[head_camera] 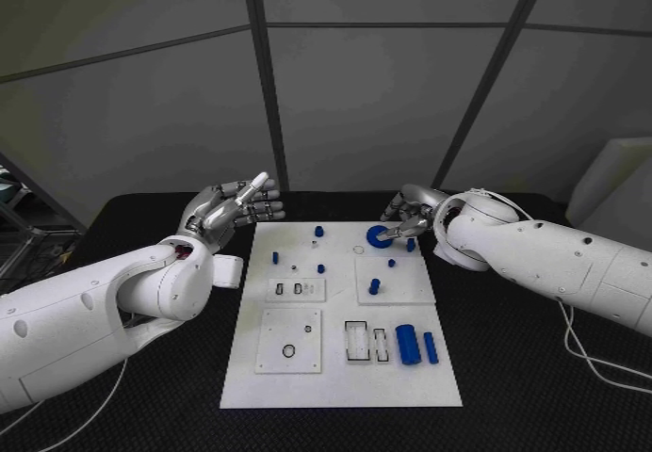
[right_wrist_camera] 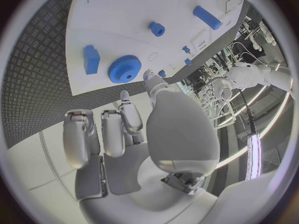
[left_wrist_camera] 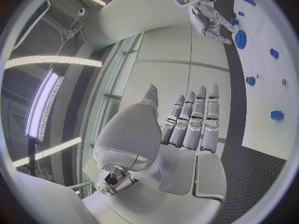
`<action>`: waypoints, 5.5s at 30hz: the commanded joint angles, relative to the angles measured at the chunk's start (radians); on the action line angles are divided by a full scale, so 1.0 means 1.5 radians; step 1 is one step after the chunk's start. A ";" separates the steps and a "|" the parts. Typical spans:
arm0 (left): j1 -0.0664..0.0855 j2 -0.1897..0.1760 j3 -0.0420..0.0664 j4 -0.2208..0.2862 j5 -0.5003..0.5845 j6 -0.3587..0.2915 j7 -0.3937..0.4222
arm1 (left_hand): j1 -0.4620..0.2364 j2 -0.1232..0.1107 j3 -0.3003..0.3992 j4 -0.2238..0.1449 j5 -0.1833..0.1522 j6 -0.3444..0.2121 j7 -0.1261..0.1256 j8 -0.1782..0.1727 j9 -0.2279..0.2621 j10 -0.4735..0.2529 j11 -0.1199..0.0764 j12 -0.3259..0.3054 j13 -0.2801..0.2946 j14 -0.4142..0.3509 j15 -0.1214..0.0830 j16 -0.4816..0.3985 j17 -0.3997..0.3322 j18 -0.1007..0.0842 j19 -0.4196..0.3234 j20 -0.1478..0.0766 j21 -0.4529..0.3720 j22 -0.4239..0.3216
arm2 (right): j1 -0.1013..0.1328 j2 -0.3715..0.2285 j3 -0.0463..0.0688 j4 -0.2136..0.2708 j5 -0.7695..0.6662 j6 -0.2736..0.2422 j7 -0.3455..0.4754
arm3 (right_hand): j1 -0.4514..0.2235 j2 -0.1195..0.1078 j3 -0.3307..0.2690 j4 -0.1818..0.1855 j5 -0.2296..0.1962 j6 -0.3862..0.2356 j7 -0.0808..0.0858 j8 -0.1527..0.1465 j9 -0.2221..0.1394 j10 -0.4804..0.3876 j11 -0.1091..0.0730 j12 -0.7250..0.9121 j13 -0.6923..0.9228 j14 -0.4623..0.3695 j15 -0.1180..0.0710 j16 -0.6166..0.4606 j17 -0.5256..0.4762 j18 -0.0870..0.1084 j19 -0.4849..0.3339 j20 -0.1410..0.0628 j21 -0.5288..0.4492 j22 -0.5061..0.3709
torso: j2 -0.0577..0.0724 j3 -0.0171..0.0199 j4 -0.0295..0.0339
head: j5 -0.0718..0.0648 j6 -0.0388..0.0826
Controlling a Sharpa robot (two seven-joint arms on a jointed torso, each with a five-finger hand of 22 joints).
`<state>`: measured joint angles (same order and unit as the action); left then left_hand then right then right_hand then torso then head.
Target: Assemble the parts on the task board
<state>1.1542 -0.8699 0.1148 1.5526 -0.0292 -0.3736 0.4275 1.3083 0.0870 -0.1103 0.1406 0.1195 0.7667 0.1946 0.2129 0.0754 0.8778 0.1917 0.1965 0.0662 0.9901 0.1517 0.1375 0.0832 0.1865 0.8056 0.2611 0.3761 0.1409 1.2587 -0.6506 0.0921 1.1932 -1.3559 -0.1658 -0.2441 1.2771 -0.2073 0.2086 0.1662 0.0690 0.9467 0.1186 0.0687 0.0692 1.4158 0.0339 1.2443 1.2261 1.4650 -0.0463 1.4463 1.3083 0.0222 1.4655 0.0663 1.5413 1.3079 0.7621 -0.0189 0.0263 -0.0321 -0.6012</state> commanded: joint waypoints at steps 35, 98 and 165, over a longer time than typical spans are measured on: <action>0.001 0.004 0.001 -0.006 -0.004 0.020 0.003 | 0.004 0.002 -0.001 -0.005 0.001 0.002 0.023 -0.004 -0.001 0.001 0.002 -0.004 -0.001 -0.003 0.004 -0.004 -0.001 -0.004 0.003 0.000 0.001 -0.002 | 0.000 0.035 0.000 -0.042 -0.034 0.060 -0.014 | 0.040 0.019 0.022 -0.018 0.010 0.022 -0.002 0.003 0.004 0.022 -0.001 0.071 0.072 0.043 0.004 0.019 0.038 -0.009 0.056 0.004 0.010 0.151 | 0.001 0.0007 0.0002 | -0.003 -0.008; 0.001 0.012 0.001 -0.011 -0.004 0.020 0.000 | 0.004 0.003 -0.001 -0.006 0.001 0.002 0.023 -0.005 -0.001 0.001 0.002 -0.006 -0.001 -0.003 0.004 -0.005 -0.001 -0.004 0.003 0.000 0.001 -0.002 | -0.003 0.177 -0.026 -0.023 -0.212 -0.070 -0.011 | 0.017 0.045 0.061 -0.066 0.083 0.088 -0.013 0.007 0.021 0.039 -0.011 0.106 0.108 0.043 -0.004 0.022 0.042 -0.015 0.070 -0.003 0.020 0.175 | 0.001 0.0007 0.0012 | 0.017 -0.011; 0.002 0.006 0.001 -0.016 -0.004 0.018 -0.003 | 0.004 0.003 -0.001 -0.007 0.001 0.002 0.023 -0.006 -0.002 0.000 0.002 -0.007 -0.001 -0.003 0.004 -0.007 -0.001 -0.004 0.003 0.000 0.001 -0.003 | -0.003 0.137 -0.034 0.016 -0.152 -0.077 0.029 | -0.018 0.014 -0.015 0.060 0.034 0.015 0.000 0.000 0.003 0.032 0.002 0.099 0.100 0.043 0.006 0.023 0.043 -0.015 0.070 0.006 0.020 0.175 | 0.001 0.0022 -0.0061 | 0.024 -0.010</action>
<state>1.1545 -0.8625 0.1149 1.5292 -0.0302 -0.3541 0.4184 1.3083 0.0870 -0.1130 0.1379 0.1194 0.7667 0.1947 0.2096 0.0746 0.8778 0.1917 0.1896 0.0662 0.9866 0.1552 0.1337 0.0831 0.1866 0.8056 0.2611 0.3761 0.1380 1.2522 -0.4476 0.0408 1.2138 -1.5976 -0.2839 -0.2208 1.2404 -0.1858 0.1843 0.2592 0.1140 0.9638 0.1175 0.0694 0.0730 1.4580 0.0375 1.3891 1.3076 1.4648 -0.0390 1.4774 1.3076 0.0074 1.4654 0.0732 1.5677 1.3073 0.7626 -0.0139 0.0174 0.0035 -0.6147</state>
